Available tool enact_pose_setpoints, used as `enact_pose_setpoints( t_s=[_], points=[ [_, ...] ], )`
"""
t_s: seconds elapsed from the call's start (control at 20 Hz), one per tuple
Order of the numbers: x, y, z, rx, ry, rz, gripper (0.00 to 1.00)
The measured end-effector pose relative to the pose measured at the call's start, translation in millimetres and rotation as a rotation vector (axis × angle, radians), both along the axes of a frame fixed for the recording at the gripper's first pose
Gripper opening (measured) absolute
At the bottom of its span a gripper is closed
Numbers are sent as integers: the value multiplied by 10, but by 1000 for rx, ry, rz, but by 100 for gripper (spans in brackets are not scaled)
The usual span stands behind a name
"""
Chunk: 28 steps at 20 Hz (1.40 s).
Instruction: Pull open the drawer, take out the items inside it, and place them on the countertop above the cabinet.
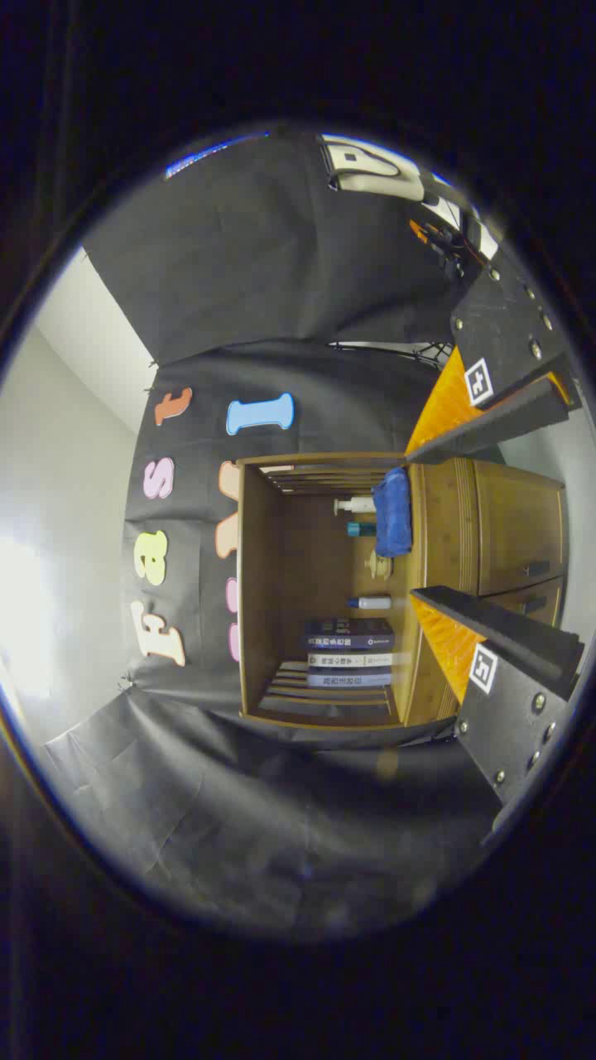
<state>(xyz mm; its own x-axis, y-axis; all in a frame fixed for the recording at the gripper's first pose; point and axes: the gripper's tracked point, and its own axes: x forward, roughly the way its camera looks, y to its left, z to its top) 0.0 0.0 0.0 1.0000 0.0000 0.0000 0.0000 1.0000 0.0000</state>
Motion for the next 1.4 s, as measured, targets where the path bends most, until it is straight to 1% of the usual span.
enact_pose_setpoints(
  t_s=[0.55,0.85,1.1,1.3,1.4],
  points=[
    [50,9,-144,-2,64,-6,89],
    [168,58,-228,1,84,-1,89],
    [475,118,-523,-5,157,-45,89],
    [843,402,-876,9,233,-17,89],
    [1027,605,-1094,10,273,16,89]
  ],
)
